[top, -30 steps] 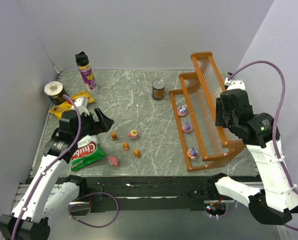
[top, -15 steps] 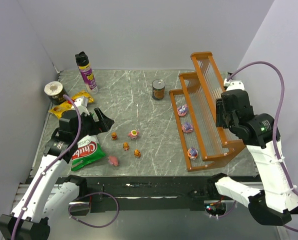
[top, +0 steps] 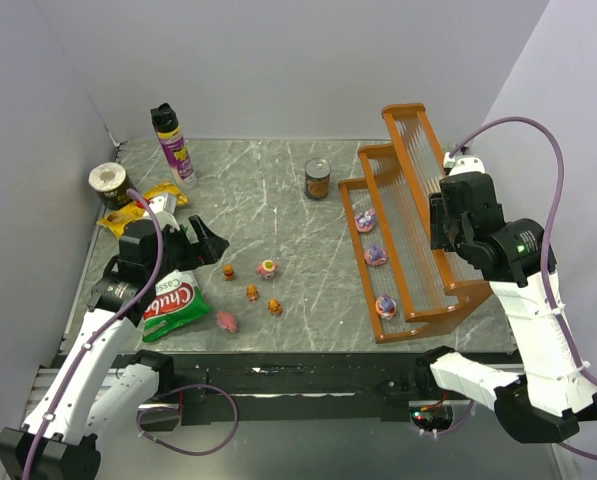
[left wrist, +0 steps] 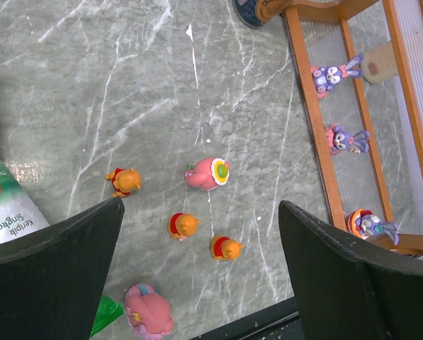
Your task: Place and organize the plastic toys onto the shelf
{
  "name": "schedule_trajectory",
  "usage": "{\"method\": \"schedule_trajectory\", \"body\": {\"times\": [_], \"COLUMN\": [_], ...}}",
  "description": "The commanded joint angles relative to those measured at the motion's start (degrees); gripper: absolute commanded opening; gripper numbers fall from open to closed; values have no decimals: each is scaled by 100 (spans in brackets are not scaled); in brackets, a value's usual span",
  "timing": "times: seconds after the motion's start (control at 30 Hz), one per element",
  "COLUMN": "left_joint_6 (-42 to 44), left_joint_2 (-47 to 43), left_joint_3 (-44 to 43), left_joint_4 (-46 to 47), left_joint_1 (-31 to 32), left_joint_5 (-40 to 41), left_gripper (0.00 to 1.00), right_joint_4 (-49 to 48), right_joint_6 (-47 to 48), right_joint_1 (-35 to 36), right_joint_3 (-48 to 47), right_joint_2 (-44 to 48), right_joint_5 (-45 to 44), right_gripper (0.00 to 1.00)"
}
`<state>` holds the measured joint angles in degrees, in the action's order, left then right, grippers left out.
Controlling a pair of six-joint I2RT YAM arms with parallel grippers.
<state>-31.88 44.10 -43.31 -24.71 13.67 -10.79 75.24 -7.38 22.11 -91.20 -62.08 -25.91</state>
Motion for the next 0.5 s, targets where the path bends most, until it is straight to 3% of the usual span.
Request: {"method": "schedule_trajectory", "body": {"times": [0.0, 0.47], "left_joint_6": [103, 94], "left_joint_2": [2, 29], "left_joint_3": [16, 16], "left_joint_4": [168, 168], "left_joint_1": [-23, -31], "left_joint_5": [-134, -117], "left_gripper": [96, 96], "right_joint_4": [940, 1010], "right_joint_6": [-132, -229], "right_joint_1": [4, -5], "right_joint_3": [14, -293], "right_joint_2": [-190, -348], "right_joint_5": [385, 166], "right_gripper": [39, 53]}}
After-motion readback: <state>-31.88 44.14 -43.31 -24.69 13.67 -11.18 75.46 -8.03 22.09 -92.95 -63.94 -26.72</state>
